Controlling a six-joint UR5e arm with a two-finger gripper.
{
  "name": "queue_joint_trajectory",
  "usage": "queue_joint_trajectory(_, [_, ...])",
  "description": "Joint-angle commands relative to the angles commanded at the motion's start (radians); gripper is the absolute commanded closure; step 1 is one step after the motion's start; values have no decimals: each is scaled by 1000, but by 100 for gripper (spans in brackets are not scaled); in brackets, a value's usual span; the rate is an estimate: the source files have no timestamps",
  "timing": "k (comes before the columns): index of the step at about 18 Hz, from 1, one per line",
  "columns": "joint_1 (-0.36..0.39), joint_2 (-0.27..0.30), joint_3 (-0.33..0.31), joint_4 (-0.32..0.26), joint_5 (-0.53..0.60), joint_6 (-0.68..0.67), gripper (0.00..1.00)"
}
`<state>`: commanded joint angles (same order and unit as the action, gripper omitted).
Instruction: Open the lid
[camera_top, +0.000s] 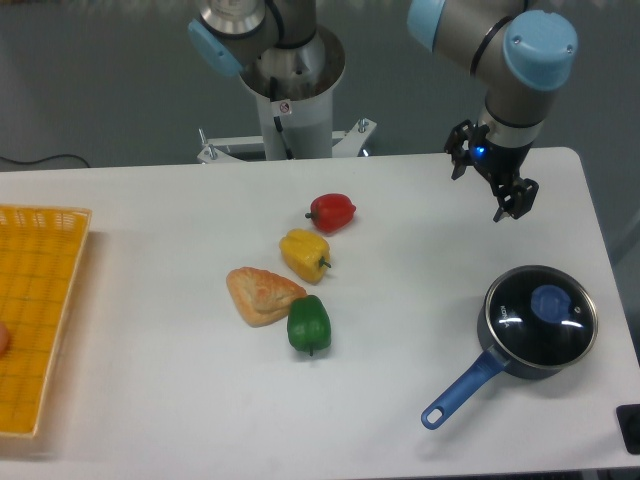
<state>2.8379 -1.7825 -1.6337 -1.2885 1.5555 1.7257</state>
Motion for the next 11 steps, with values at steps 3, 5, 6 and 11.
queue_joint_trajectory(3, [8,-3,9,3,0,3,0])
queue_joint_trajectory(5, [6,-5,9,6,11,5,0])
queue_joint_trajectory(6, [6,-5,11,9,21,12,0])
queue_joint_trajectory(11, [-18,-3,5,72,31,-14,0])
